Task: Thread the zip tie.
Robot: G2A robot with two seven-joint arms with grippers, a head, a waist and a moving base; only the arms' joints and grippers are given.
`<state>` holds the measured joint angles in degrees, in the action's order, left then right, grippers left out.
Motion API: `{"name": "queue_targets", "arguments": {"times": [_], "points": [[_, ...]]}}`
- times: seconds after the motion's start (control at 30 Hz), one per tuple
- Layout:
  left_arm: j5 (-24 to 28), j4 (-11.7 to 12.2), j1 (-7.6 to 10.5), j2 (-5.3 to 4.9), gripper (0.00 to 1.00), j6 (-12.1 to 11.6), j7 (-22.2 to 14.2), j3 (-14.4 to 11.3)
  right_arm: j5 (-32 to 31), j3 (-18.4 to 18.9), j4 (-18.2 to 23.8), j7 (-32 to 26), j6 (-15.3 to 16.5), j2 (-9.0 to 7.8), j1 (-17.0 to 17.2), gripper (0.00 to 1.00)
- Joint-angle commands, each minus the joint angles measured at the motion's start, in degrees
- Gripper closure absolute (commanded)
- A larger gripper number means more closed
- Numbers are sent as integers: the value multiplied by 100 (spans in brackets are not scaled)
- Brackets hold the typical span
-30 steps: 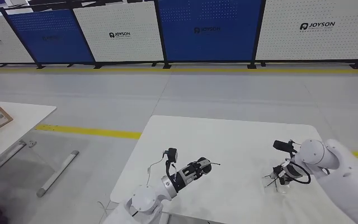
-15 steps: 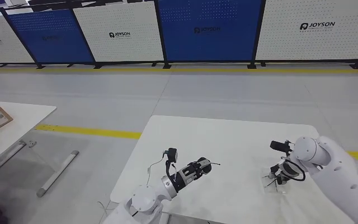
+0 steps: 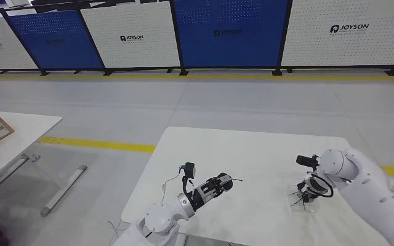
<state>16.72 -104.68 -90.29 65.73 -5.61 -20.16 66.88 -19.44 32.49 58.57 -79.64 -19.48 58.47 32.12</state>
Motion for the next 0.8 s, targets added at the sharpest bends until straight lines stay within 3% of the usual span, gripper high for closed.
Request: {"name": "queue_targets", "arguments": {"times": [0.0, 0.03, 0.27, 0.47, 0.6, 0.77], "points": [[0, 0, 0, 0, 100, 0, 0, 0, 24, -37, -42, 0, 0, 13, -29, 95], [0, 0, 0, 0, 100, 0, 0, 0, 42, -62, -69, 0, 0, 21, -49, 100], [0, 0, 0, 0, 100, 0, 0, 0, 94, -168, -117, 0, 0, 42, -133, 100], [0, 0, 0, 0, 100, 0, 0, 0, 28, -49, 121, 3, 0, -41, -81, 100], [0, 0, 0, 0, 100, 0, 0, 0, 40, 437, 607, 368, 0, -244, 220, 100], [0, 0, 0, 0, 100, 0, 0, 0, -38, 1341, 1636, 947, 0, -635, 1043, 100]]}}
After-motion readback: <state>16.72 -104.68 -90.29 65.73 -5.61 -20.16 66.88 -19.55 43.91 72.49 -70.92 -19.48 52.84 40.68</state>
